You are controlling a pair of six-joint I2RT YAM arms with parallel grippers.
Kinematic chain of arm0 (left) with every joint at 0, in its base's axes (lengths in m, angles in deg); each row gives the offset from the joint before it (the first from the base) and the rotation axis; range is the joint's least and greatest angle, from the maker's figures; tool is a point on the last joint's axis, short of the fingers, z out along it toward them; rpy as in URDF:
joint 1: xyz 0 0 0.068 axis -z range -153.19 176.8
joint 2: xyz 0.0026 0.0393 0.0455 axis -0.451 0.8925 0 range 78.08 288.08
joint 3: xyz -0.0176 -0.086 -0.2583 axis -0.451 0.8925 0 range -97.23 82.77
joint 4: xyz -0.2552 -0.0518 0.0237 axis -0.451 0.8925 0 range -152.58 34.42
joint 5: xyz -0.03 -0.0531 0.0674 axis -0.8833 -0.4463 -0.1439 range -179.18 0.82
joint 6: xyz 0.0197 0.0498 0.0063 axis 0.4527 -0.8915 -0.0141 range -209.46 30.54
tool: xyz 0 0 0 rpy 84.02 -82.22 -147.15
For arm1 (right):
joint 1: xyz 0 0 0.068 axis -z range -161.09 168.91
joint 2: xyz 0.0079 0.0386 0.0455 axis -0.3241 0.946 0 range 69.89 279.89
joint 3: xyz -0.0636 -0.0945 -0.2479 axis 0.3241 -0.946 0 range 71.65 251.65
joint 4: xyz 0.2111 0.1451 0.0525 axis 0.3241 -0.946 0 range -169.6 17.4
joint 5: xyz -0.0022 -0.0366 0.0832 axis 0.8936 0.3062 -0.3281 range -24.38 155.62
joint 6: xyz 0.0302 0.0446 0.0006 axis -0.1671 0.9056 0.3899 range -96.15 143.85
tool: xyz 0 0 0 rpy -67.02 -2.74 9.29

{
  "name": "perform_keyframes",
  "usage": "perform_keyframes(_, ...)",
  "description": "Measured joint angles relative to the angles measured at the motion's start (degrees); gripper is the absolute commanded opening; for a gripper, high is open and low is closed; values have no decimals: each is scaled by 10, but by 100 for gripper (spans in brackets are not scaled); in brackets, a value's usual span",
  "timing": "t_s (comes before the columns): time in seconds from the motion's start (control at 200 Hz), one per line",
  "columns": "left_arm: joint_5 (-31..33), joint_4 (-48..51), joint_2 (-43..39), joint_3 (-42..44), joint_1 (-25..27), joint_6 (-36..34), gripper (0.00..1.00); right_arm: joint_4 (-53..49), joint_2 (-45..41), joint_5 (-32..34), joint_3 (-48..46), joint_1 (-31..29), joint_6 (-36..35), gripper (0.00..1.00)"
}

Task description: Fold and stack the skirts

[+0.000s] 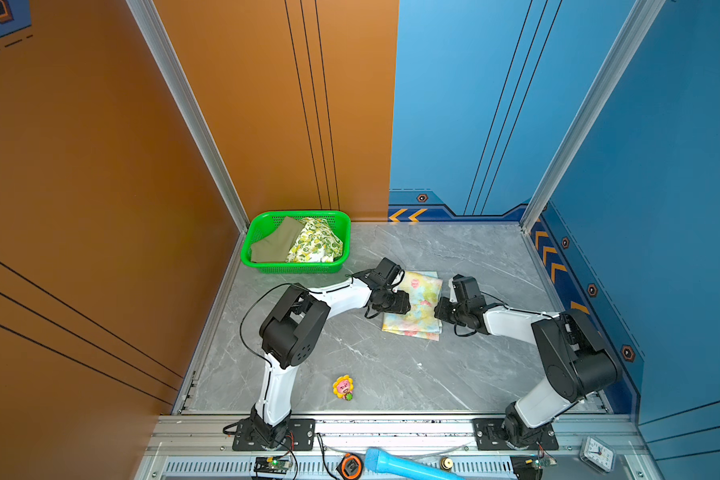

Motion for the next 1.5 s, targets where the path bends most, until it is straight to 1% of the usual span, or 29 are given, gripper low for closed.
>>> perform_keyframes(0.235, 11, 4, -88, 63, 29, 7, 60, -1, 0, 0, 0, 2, 2, 0)
perform_keyframes(0.32, 11, -7, -92, 87, 36, 16, 60, 0, 0, 0, -1, 2, 4, 0)
perform_keyframes(0.471, 10, -17, -76, 122, 41, 28, 60, 0, 0, 0, -1, 2, 4, 0)
perform_keyframes(0.681, 11, -16, -76, 104, 40, 30, 61, 0, -10, 0, -10, 2, 4, 0)
perform_keyframes(0.761, 10, -8, -76, 73, 39, 30, 61, 1, -14, 2, -16, 2, 4, 0)
perform_keyframes(0.861, 6, -4, -73, 12, 36, 30, 61, 4, -19, 2, -23, 2, 7, 0)
perform_keyframes(0.946, -5, -19, -53, -49, 30, 38, 61, 11, -24, 2, -30, 2, 14, 0)
perform_keyframes(1.056, -22, -63, -14, -94, 21, 61, 60, 24, -29, 2, -42, 2, 25, 0)
perform_keyframes(1.232, -56, -160, 80, -116, 6, 124, 60, 46, -37, 2, -60, 0, 48, 0)
perform_keyframes(1.402, -74, -242, 172, -137, 6, 181, 59, 49, -38, 2, -62, -1, 65, 0)
perform_keyframes(1.502, -82, -281, 193, -150, 6, 205, 59, 43, -44, 4, -64, -2, 71, 0)
